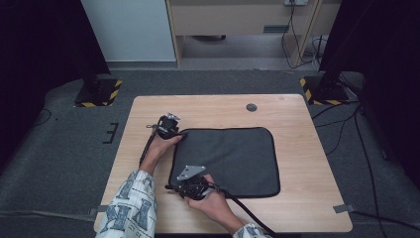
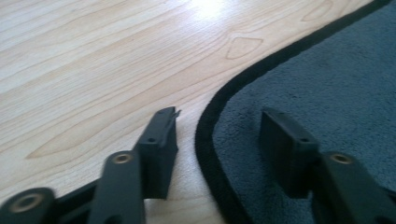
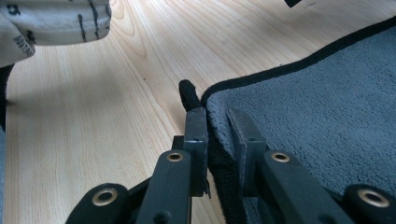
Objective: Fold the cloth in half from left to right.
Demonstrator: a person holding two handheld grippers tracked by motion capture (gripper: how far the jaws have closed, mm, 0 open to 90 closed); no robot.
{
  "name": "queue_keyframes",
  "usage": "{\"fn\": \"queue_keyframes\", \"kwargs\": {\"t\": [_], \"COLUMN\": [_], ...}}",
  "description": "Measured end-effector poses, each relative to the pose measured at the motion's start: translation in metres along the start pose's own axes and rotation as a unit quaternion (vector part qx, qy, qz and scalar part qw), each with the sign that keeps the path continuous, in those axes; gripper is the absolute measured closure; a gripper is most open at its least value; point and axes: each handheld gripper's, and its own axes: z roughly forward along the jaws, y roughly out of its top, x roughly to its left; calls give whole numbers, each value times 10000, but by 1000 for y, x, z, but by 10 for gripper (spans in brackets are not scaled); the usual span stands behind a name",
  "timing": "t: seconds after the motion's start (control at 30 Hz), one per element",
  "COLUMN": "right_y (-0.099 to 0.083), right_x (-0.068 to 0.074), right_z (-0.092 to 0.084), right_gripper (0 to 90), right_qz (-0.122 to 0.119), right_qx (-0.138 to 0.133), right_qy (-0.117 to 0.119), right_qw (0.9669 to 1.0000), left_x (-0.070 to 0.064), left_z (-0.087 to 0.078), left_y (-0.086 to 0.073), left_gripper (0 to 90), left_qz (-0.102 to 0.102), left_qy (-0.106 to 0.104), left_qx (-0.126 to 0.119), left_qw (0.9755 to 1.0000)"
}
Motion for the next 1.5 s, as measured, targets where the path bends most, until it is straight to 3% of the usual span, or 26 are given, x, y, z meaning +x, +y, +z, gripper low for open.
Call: {"fn": "queue_keyframes", "kwargs": {"t": [0.17, 0.23, 0.4, 0.6, 0.83, 1.1, 1.5], "right_y": [0, 1, 0, -1, 3, 1, 13], "right_x": [1, 2, 3, 6, 7, 5, 17], "right_z": [-2, -3, -5, -11, -31, -44, -43], "right_gripper": [789, 789, 792, 794, 795, 800, 806], "right_qz": [-22, -38, -88, -133, -237, -207, -271], "right_qx": [-29, -29, -68, -227, -457, -662, -755], "right_qy": [-25, -47, -124, -271, -384, -279, -383], "right_qw": [10000, 10000, 9999, 9993, 9979, 9972, 9960], "left_x": [-7, -9, -10, -16, -27, -38, -22], "left_z": [0, 0, -5, -22, -44, -57, -65], "left_y": [1, 2, 5, 16, 32, 47, 46], "left_gripper": [756, 817, 835, 838, 841, 842, 842], "left_qz": [83, 118, -89, -162, -95, -100, -232], "left_qy": [-183, -175, -136, -153, -149, -133, -236], "left_qx": [26, 51, -60, -282, -367, -432, -379], "left_qw": [9998, 9998, 9998, 9994, 9992, 9989, 9987]}}
